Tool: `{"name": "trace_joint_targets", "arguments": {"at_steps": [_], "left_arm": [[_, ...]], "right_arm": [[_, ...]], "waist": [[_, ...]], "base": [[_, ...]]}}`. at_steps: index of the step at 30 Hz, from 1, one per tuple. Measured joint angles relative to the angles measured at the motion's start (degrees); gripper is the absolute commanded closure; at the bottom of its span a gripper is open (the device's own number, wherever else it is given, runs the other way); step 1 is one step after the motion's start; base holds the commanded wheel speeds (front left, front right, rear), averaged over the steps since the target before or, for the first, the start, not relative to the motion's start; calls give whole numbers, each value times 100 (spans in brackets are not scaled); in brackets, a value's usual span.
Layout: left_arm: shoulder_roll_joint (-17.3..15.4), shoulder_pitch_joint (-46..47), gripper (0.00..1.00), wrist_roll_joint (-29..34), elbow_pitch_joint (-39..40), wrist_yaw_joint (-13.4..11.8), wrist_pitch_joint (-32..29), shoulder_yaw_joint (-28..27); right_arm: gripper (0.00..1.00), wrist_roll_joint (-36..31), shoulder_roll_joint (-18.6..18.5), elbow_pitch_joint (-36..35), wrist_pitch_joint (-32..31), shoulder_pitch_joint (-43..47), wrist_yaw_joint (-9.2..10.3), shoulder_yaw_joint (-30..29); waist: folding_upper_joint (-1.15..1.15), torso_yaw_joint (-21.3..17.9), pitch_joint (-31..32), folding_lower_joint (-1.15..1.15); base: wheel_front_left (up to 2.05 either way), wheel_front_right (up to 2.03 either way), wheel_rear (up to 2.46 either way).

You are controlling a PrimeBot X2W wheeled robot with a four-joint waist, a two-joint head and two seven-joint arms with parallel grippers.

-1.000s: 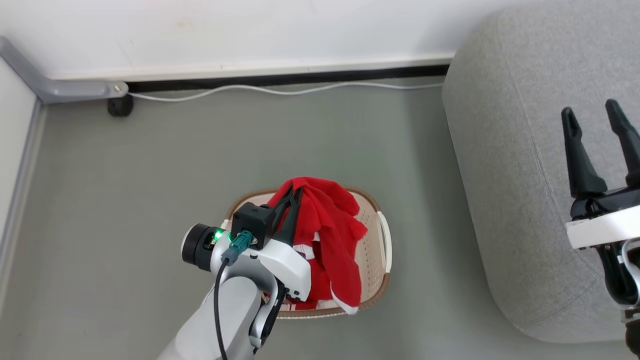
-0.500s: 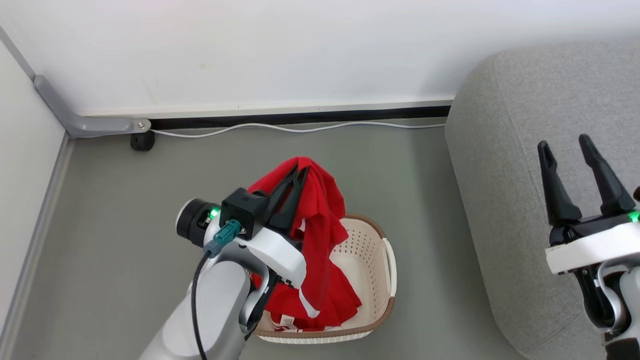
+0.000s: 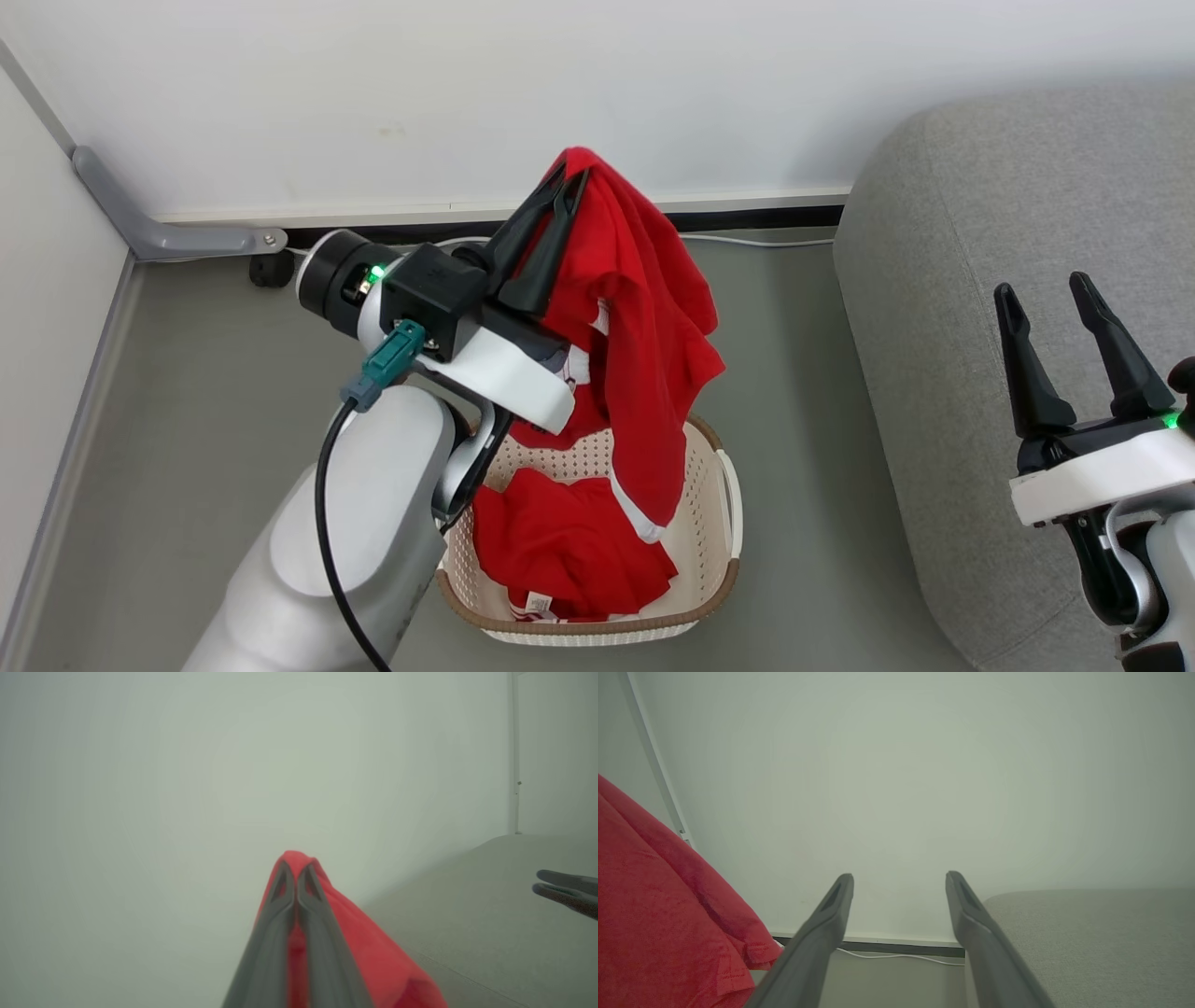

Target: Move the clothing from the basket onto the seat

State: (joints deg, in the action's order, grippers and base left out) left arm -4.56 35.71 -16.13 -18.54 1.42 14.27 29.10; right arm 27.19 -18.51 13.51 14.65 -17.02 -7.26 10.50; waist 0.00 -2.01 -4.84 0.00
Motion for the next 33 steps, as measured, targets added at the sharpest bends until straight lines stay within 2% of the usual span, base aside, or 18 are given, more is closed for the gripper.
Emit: {"name": "trace_joint_targets", "arguments": {"at_steps": [10,21,24,33], "left_arm": [[-35,247,100,9,627,-109,-141,-56],[-24,269,100,7,757,-199,-163,-38],[-16,269,100,-3,758,-200,-162,-20],[8,269,100,-29,748,-200,-88,46]], "right_arm": [[0,0,25,47,0,1,0,10],[0,1,25,-37,0,-2,0,40],[0,42,25,-270,0,-12,0,244],[0,270,19,-1182,0,-318,0,1403]], "waist": [[0,-45,38,0],[0,-42,-6,0],[0,-44,-14,0],[0,-30,62,0]], "base": [[0,0,0],[0,0,0],[0,0,0],[0,0,0]]}}
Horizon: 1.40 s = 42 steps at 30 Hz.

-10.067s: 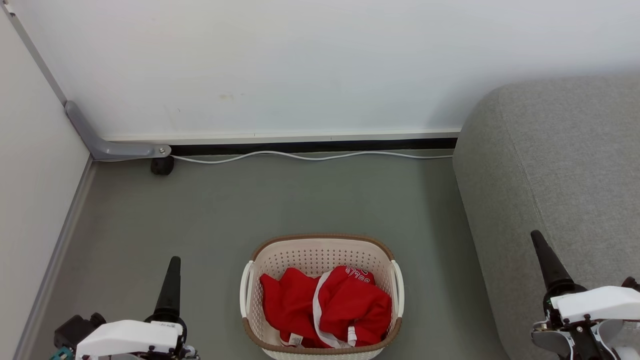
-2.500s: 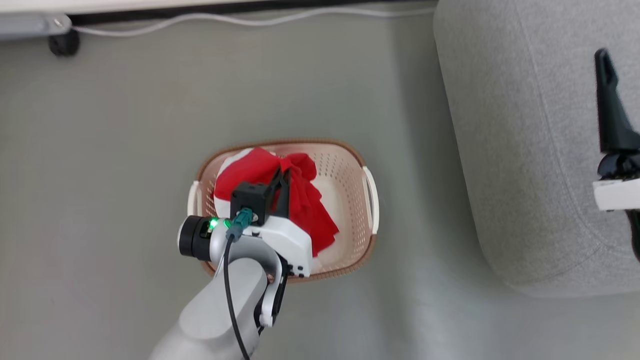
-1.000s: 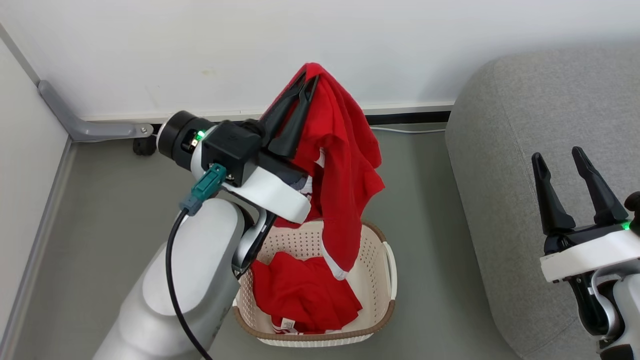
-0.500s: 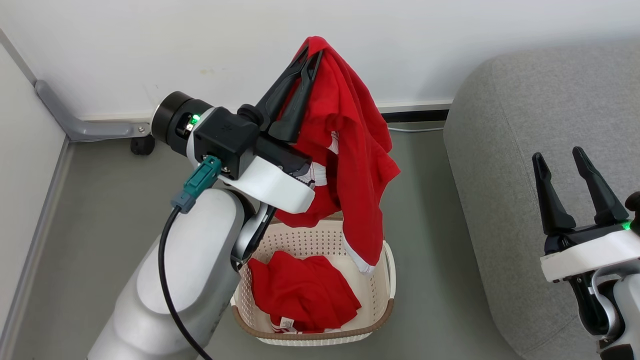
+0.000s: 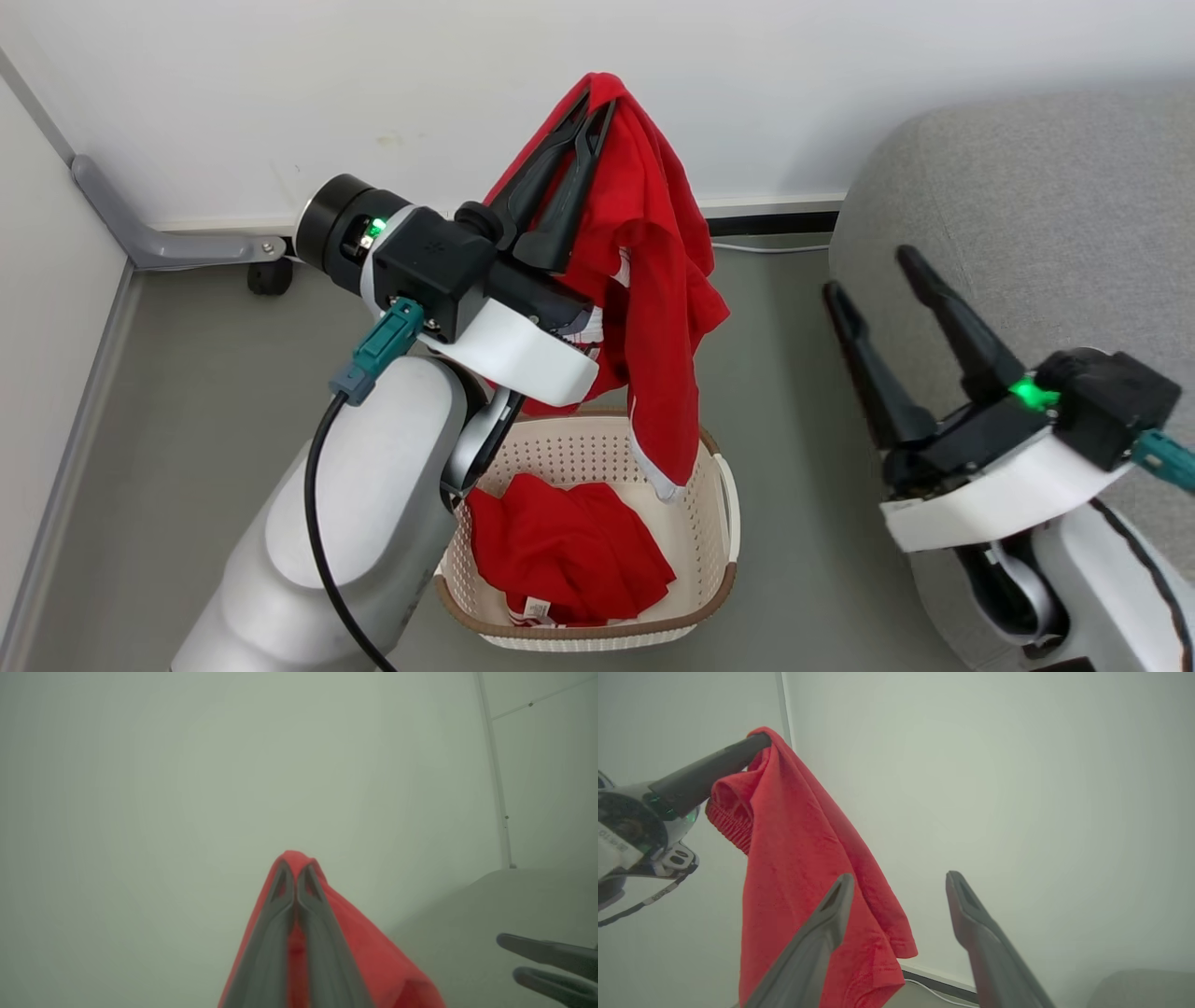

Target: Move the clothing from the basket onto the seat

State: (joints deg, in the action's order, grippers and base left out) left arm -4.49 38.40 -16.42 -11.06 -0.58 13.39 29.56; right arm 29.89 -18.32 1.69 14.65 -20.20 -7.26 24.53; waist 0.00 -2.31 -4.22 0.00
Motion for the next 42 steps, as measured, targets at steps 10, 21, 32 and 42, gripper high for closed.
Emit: {"name": "trace_joint_targets", "arguments": {"at_steps": [10,21,32,42], "left_arm": [[30,-9,100,-58,-111,0,80,82],[149,-1,100,-82,-149,0,85,302],[193,90,100,-165,-259,-9,110,525],[202,89,55,-185,-331,-146,127,546]], "right_arm": [[0,160,59,-370,0,-475,0,1060],[0,-27,229,548,1,-892,0,1756],[100,-165,642,1844,0,-1195,0,2028],[100,-157,579,1688,0,-1235,0,1773]], "waist": [[0,71,17,0],[0,276,-47,0],[0,474,-130,0],[0,374,-186,0]], "base": [[0,0,0],[0,0,0],[0,0,0],[0,0,0]]}}
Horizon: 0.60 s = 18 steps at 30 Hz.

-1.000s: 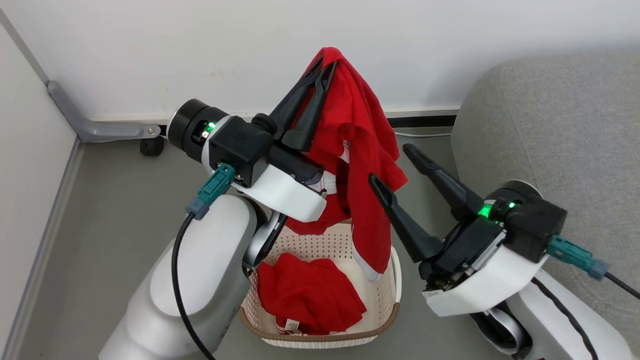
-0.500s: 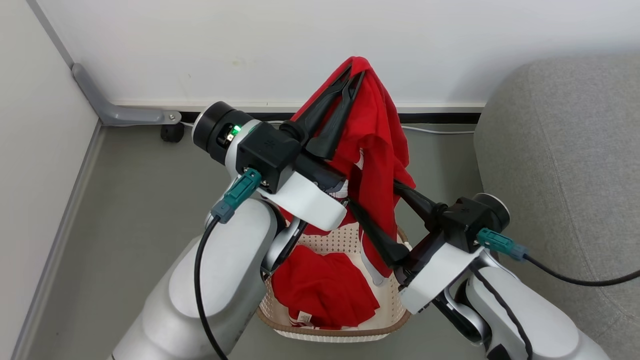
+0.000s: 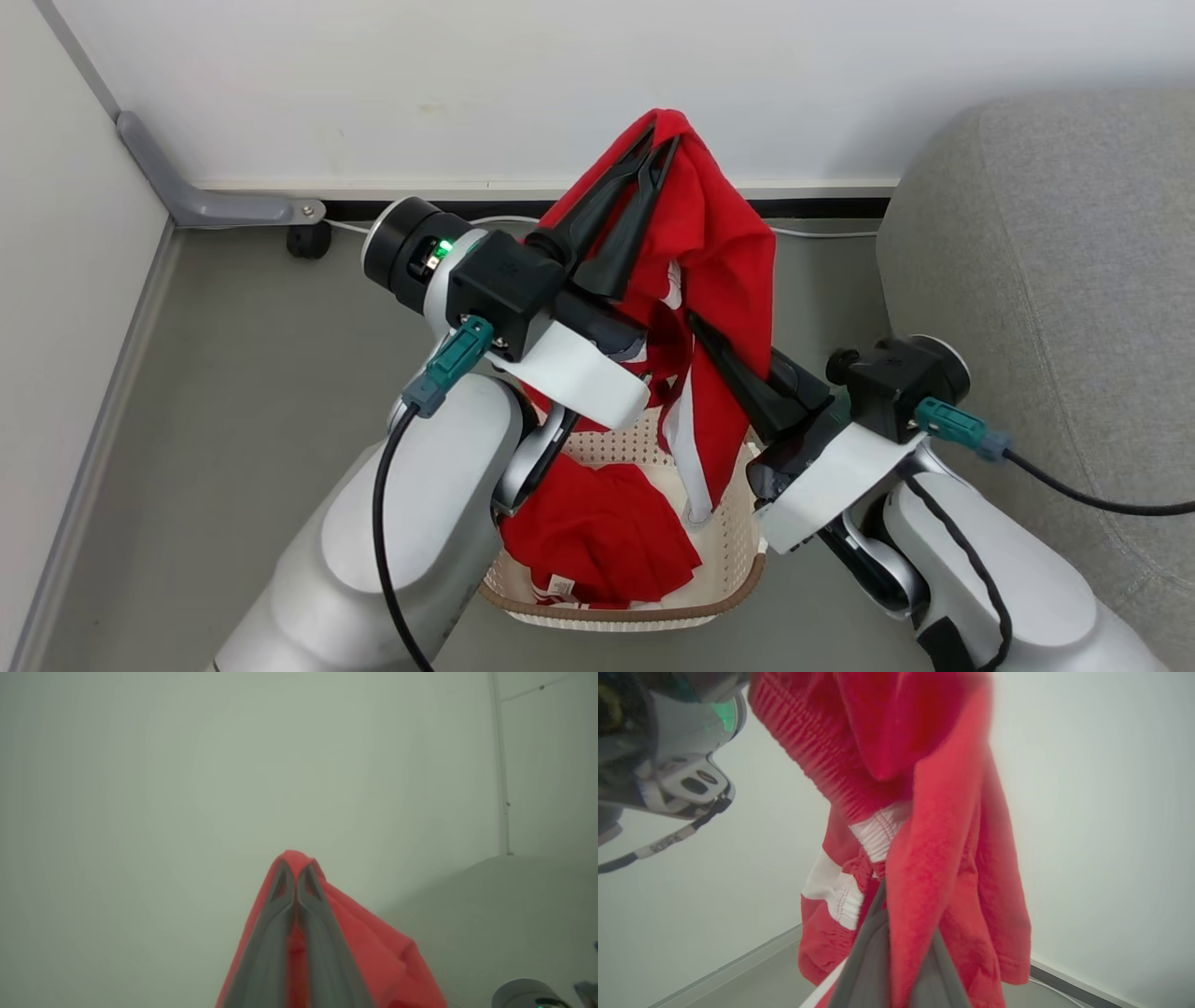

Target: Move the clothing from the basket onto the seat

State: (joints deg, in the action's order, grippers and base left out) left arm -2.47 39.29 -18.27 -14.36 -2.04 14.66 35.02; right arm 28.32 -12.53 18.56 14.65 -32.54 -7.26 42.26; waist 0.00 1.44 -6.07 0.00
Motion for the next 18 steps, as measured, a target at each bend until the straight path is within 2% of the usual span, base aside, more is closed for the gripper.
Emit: {"name": "trace_joint_targets", "arguments": {"at_steps": [1,18], "left_arm": [[2,-1,0,-1,9,-11,0,-18],[11,-402,0,-56,-285,104,5,67]], "right_arm": [[100,0,-9,-32,0,1,0,-43],[100,52,-260,-675,0,139,0,-1290]], "waist": [[0,-19,-10,0],[0,-499,-155,0]], "base": [[0,0,0],[0,0,0]]}}
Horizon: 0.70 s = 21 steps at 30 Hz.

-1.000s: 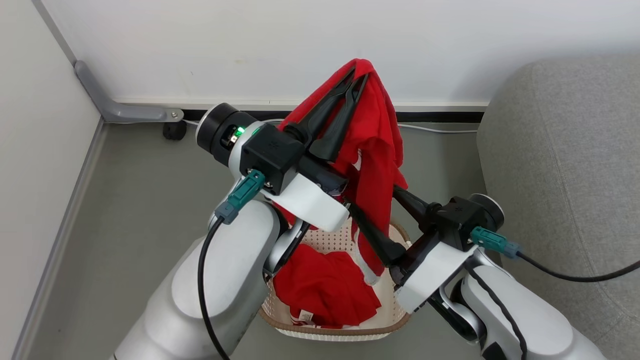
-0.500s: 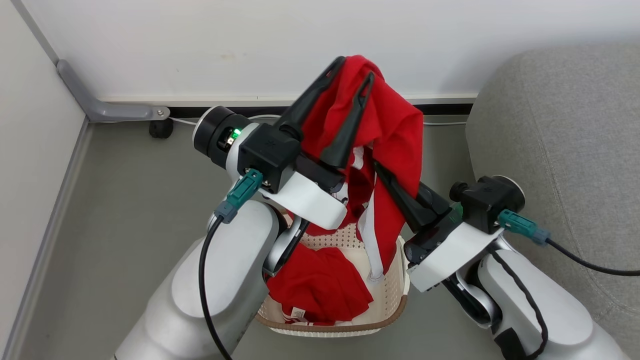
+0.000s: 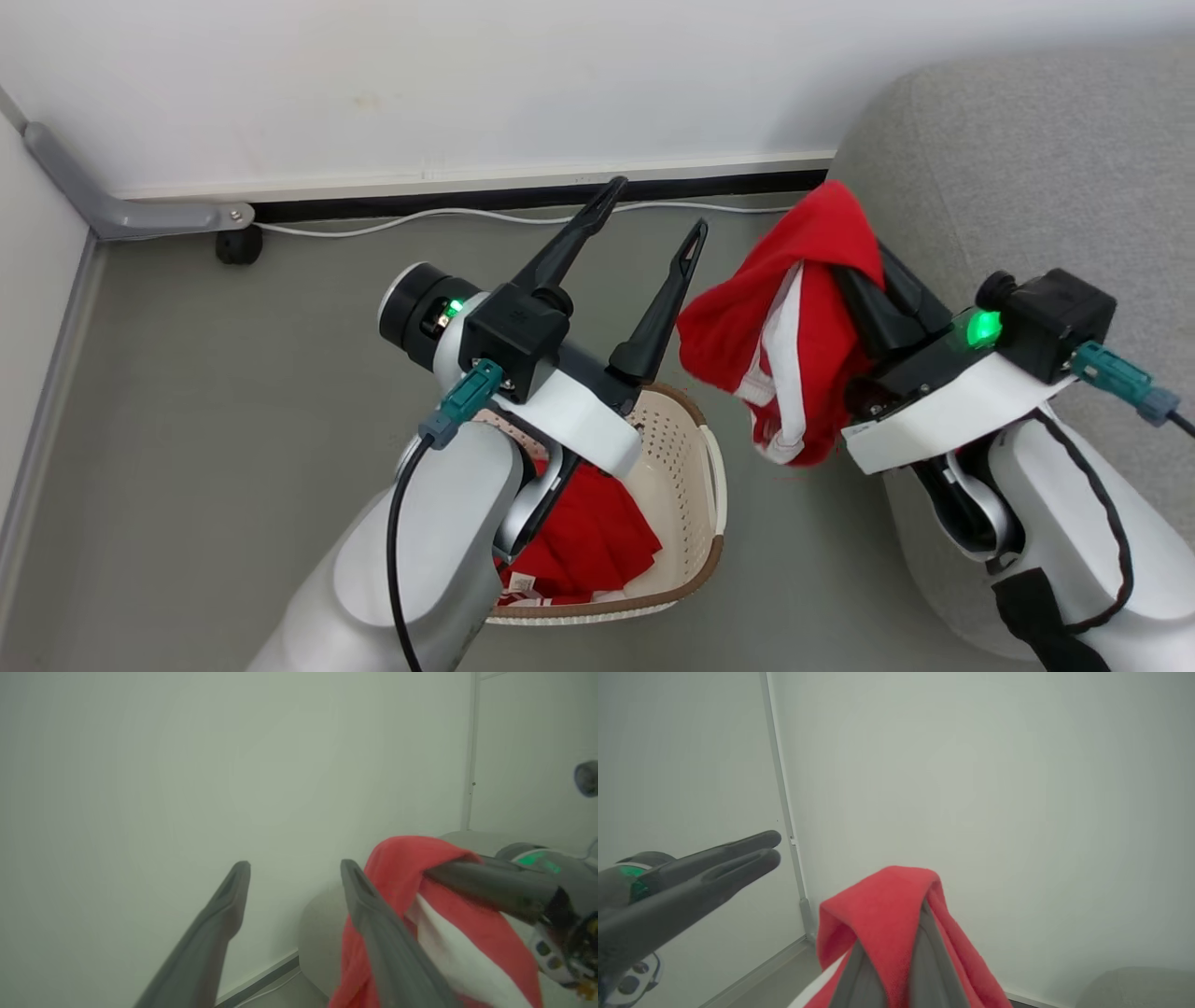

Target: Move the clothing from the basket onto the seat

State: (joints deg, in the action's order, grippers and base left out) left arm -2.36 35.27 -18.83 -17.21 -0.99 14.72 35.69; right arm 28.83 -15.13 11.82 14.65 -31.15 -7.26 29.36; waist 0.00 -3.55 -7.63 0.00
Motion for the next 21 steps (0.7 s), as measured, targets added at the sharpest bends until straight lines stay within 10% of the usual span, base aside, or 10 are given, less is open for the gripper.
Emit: {"name": "trace_joint_targets", "arguments": {"at_steps": [21], "left_arm": [[-9,-636,0,-266,-444,309,0,-81]], "right_arm": [[100,102,-127,-189,0,91,0,-865]], "waist": [[0,-1424,195,0]], "base": [[0,0,0]]}}
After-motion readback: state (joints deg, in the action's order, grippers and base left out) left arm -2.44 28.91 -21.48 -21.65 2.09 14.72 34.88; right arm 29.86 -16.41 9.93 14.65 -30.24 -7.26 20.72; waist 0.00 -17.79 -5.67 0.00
